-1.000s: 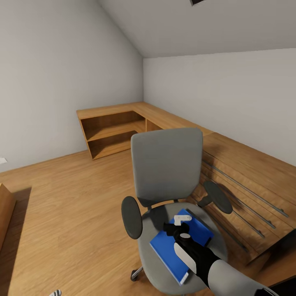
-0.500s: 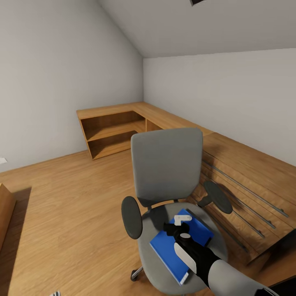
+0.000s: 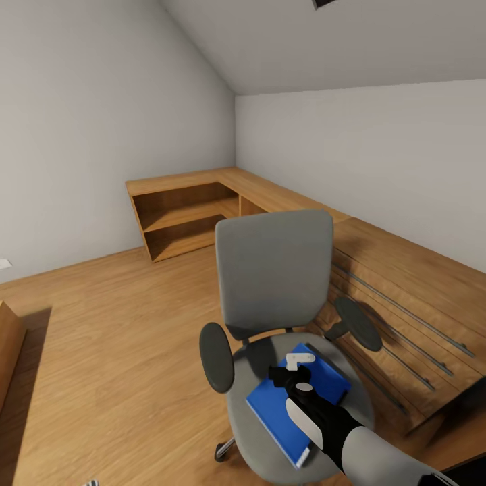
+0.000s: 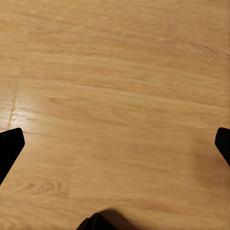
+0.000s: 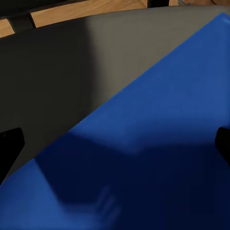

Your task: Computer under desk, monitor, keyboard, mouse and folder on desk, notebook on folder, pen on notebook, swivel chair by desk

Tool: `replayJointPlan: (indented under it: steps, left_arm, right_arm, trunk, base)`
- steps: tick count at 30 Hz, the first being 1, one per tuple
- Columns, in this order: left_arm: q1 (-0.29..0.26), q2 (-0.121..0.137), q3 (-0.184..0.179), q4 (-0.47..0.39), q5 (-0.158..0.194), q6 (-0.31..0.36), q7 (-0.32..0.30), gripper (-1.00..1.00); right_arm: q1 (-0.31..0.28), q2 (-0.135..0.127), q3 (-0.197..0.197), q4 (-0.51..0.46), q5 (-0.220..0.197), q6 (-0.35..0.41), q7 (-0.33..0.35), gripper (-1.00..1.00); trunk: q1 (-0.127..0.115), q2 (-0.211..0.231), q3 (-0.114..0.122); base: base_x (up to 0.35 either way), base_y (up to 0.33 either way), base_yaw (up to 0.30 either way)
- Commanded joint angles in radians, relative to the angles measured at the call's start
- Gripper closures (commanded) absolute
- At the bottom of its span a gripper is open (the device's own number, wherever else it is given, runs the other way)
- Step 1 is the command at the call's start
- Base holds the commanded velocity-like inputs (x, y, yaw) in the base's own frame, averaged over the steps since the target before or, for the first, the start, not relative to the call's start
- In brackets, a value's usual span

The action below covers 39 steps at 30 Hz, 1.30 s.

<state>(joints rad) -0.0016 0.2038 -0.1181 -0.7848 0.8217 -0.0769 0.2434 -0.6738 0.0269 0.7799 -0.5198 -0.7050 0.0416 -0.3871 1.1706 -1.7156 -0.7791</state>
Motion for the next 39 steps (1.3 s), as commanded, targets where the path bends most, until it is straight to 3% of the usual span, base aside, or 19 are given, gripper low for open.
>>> replayJointPlan:
  steps: [1,24,34,39]
  left_arm:
    - [0.0,0.002,-0.008,-0.001,0.01,-0.007,0.007,-1.0]
    - [-0.001,0.002,-0.008,0.001,0.012,-0.006,-0.011,-1.0]
    - [0.0,0.002,-0.008,0.001,0.012,-0.006,-0.01,-1.0]
    - [0.0,0.002,-0.007,0.001,0.012,-0.006,-0.01,-1.0]
  right_arm:
    - [-0.001,-0.001,0.007,-0.002,-0.004,0.004,-0.009,-1.0]
    - [-0.001,-0.002,0.006,-0.002,-0.004,0.004,-0.009,-1.0]
    - [-0.001,-0.001,0.006,-0.002,-0.004,0.012,-0.009,-1.0]
    - [-0.001,-0.001,0.006,-0.002,-0.004,0.015,-0.009,-1.0]
  trunk:
    - [0.0,0.0,-0.001]
    - [0.0,0.0,-0.001]
    - [0.038,-0.07,-0.032]
    - [0.038,-0.07,-0.032]
  base:
    - [0.055,0.027,0.0]
    - [0.029,0.008,0.0]
    - [0.0,0.0,0.0]
    - [0.0,0.0,0.0]
